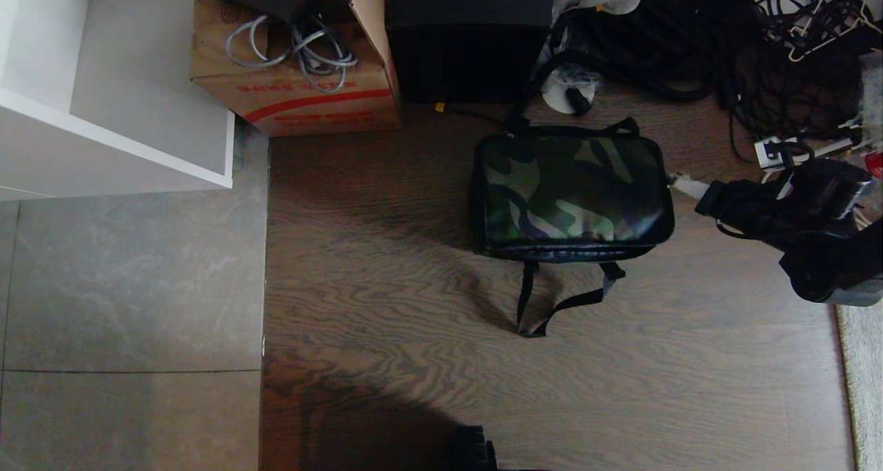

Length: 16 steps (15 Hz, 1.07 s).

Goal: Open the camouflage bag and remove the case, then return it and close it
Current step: Open the top of the storage box

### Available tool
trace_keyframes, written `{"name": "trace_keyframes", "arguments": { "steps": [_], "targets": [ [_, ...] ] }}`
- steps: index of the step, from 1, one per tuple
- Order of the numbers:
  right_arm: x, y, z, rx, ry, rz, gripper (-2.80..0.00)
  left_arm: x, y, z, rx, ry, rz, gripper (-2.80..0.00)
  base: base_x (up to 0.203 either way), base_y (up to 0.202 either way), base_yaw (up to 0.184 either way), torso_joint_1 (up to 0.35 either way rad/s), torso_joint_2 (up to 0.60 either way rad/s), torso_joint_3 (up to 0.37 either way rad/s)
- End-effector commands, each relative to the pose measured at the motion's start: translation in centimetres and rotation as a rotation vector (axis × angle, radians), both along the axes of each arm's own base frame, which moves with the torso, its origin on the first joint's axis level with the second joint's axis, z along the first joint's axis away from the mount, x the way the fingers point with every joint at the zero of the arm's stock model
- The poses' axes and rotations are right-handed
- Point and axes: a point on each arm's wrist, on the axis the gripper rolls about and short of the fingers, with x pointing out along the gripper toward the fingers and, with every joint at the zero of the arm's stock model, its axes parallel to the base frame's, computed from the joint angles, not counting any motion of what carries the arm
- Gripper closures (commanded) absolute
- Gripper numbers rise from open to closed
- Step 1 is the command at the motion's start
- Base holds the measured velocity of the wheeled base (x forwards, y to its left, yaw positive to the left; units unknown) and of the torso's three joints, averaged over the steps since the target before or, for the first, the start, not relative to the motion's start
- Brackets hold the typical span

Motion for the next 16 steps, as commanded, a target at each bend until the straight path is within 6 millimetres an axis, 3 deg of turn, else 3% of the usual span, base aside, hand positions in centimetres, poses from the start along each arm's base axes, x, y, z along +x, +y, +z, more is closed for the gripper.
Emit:
{"name": "trace_keyframes", "arguments": {
  "steps": [1, 16],
  "targets": [
    [0.0, 0.0, 0.2, -0.003, -0.014, 0.004, 0.0, 0.0, 0.0, -0.2, 0.0, 0.006, 0.001, 0.0, 0.0, 0.0, 0.0, 0.0, 0.0, 0.0],
    [1.1, -0.3, 0.5, -0.025, -0.088, -0.013, 0.0, 0.0, 0.0, -0.2, 0.0, 0.006, 0.001, 0.0, 0.0, 0.0, 0.0, 0.0, 0.0, 0.0]
  ]
}}
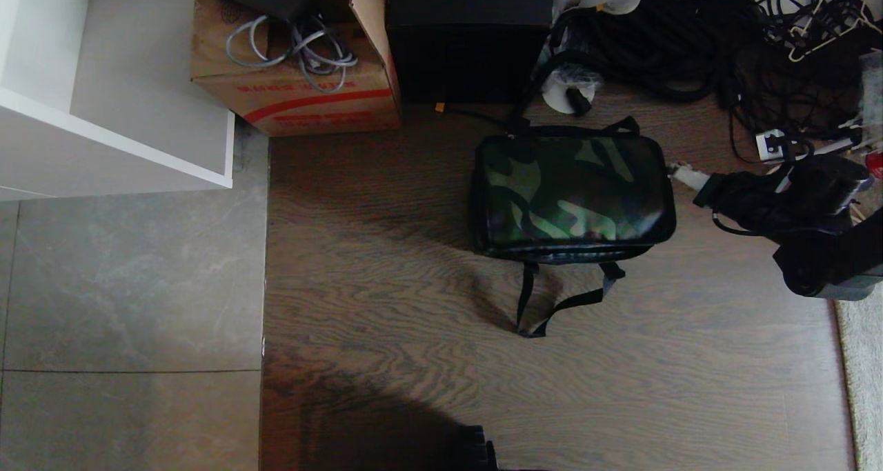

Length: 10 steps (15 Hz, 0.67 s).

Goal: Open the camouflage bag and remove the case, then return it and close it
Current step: Open the top of the storage box

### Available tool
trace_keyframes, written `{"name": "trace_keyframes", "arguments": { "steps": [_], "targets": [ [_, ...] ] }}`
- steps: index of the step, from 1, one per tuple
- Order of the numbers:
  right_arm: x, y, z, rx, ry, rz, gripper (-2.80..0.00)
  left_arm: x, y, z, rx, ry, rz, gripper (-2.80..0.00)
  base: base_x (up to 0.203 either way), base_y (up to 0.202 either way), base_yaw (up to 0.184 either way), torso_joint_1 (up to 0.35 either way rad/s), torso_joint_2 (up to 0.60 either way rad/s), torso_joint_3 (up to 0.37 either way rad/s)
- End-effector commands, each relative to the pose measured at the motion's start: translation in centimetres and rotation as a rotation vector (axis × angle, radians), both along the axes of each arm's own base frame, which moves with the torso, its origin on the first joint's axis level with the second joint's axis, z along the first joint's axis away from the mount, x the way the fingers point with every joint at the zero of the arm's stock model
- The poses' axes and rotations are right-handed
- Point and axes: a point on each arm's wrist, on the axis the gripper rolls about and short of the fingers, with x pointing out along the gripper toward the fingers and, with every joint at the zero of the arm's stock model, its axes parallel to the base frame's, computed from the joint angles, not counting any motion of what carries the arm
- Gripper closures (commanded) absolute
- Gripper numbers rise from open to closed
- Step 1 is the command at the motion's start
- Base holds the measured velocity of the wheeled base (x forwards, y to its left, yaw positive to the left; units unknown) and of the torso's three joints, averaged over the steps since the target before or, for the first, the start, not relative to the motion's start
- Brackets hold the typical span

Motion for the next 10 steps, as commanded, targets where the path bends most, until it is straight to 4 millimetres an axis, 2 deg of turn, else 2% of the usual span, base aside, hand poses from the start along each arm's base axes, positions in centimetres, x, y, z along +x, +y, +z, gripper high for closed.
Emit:
{"name": "trace_keyframes", "arguments": {
  "steps": [1, 10],
  "targets": [
    [0.02, -0.01, -0.05, 0.001, -0.003, 0.001, -2.8, 0.05, 0.0, -0.16, 0.0, 0.006, 0.0, 0.0, 0.0, 0.0, 0.0, 0.0, 0.0, 0.0],
    [0.43, -0.18, 0.27, -0.004, -0.038, -0.001, -2.8, 0.05, 0.0, -0.16, 0.0, 0.006, 0.0, 0.0, 0.0, 0.0, 0.0, 0.0, 0.0, 0.0]
  ]
}}
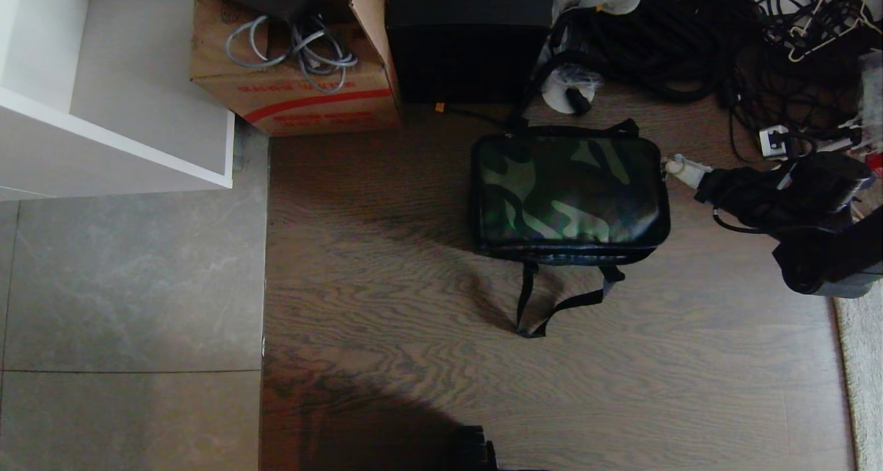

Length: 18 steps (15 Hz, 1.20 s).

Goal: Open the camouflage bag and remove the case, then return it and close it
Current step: Open the top of the storage box

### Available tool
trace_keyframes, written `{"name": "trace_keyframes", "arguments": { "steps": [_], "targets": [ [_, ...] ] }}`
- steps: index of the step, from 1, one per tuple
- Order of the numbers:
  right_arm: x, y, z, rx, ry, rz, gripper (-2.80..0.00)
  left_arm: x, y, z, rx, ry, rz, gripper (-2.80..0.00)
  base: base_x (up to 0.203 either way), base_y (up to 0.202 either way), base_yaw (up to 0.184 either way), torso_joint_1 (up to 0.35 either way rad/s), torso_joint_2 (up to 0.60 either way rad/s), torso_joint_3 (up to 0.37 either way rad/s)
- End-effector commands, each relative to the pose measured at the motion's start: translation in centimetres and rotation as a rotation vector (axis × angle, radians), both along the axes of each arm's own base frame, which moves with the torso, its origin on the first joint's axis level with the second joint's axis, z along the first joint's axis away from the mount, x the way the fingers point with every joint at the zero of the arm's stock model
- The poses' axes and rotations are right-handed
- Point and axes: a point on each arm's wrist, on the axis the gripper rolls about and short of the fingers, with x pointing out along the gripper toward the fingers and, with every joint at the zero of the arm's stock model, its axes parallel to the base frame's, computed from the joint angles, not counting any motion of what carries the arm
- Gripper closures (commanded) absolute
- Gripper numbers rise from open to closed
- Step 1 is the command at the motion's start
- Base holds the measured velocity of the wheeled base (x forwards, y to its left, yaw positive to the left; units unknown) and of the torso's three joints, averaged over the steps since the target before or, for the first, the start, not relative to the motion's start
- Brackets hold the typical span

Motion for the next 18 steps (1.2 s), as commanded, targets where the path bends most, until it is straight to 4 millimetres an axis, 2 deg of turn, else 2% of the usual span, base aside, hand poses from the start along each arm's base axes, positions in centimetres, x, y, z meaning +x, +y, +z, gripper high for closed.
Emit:
{"name": "trace_keyframes", "arguments": {
  "steps": [1, 3, 7, 9, 11, 13, 16, 18],
  "targets": [
    [0.1, -0.1, -0.1, 0.0, -0.003, 0.003, -2.8, 0.0, 0.0, -0.2, 0.0, 0.006, 0.0, 0.0, 0.0, 0.0, 0.0, 0.0, 0.0, 0.0],
    [0.1, -0.3, -0.6, -0.005, 0.006, -0.004, -2.8, 0.0, 0.0, -0.2, 0.0, 0.006, 0.0, 0.0, 0.0, 0.0, 0.0, 0.0, 0.0, 0.0],
    [-0.5, -2.4, -4.3, -0.063, 0.09, -0.061, -2.8, 0.0, 0.0, -0.2, 0.0, 0.006, 0.0, 0.0, 0.0, 0.0, 0.0, 0.0, 0.0, 0.0],
    [-0.9, -3.3, -4.9, -0.083, 0.129, -0.079, -2.8, 0.0, 0.0, -0.2, 0.0, 0.006, 0.001, 0.0, 0.0, 0.0, 0.0, 0.0, 0.0, 0.0],
    [-1.4, -4.3, -4.7, -0.108, 0.174, -0.087, -2.8, 0.0, 0.0, -0.2, 0.0, 0.006, 0.0, 0.0, 0.0, 0.0, 0.0, 0.0, 0.0, 0.0],
    [-2.1, -4.2, -3.9, -0.104, 0.188, -0.063, -2.8, 0.0, 0.0, -0.2, 0.0, 0.006, 0.0, 0.0, 0.0, 0.0, 0.0, 0.0, 0.0, 0.0],
    [-3.2, -3.1, -2.6, -0.091, 0.216, -0.008, -2.8, 0.0, 0.0, -0.2, 0.0, 0.006, 0.0, 0.0, 0.0, 0.0, 0.0, 0.0, 0.0, 0.0],
    [-3.4, -1.5, -2.3, -0.065, 0.235, 0.036, -2.8, 0.0, 0.0, -0.2, 0.0, 0.006, 0.001, 0.0, 0.0, 0.0, 0.0, 0.0, 0.0, 0.0]
  ]
}}
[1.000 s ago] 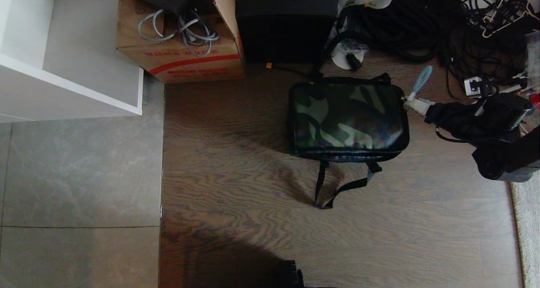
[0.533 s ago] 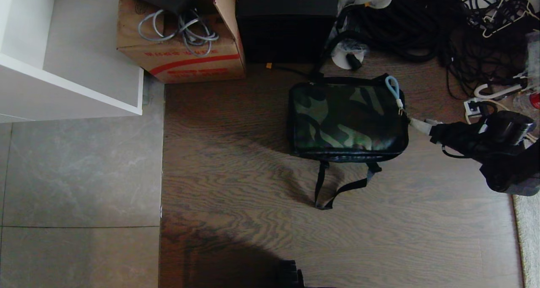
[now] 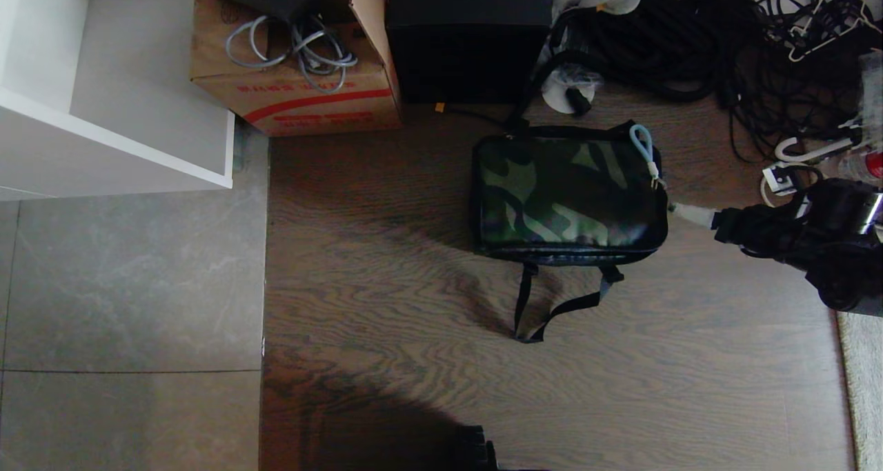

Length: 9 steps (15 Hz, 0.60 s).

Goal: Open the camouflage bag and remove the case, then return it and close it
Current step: Open the top of the storage box

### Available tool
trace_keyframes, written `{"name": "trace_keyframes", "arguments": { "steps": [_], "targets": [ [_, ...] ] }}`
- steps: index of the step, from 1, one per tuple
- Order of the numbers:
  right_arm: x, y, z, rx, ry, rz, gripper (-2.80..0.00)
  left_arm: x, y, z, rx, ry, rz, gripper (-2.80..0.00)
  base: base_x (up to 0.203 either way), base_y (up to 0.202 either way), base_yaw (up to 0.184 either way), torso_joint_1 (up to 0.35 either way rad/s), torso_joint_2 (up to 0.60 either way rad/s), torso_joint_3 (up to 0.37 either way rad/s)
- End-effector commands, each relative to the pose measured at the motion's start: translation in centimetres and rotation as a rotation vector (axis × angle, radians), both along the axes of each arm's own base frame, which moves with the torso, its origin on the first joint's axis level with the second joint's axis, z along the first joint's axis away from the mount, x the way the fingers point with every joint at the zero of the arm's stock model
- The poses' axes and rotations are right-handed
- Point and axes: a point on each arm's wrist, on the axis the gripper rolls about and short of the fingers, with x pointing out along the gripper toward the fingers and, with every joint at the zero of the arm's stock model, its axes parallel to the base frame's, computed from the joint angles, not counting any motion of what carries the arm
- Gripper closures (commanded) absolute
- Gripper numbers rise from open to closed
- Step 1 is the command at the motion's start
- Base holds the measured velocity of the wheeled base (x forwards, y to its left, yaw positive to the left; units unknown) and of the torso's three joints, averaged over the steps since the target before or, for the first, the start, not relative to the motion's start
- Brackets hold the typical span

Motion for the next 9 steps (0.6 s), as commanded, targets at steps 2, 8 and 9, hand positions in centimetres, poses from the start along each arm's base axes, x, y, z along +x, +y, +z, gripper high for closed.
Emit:
{"name": "trace_keyframes", "arguments": {
  "steps": [2, 8, 9],
  "targets": [
    [-0.6, 1.8, 1.9, 0.0, -0.042, 0.042, -2.8, 0.0, 0.0, -0.2, 0.0, 0.006, 0.001, 0.0, 0.0, 0.0, 0.0, 0.0, 0.0, 0.0],
    [-0.3, 5.3, 4.0, 0.047, -0.096, 0.09, -2.8, 0.0, 0.0, -0.2, 0.0, 0.006, 0.0, 0.0, 0.0, 0.0, 0.0, 0.0, 0.0, 0.0],
    [-0.2, 5.9, 4.4, 0.037, -0.146, 0.092, -2.8, 0.0, 0.0, -0.2, 0.0, 0.006, 0.001, 0.0, 0.0, 0.0, 0.0, 0.0, 0.0, 0.0]
  ]
}}
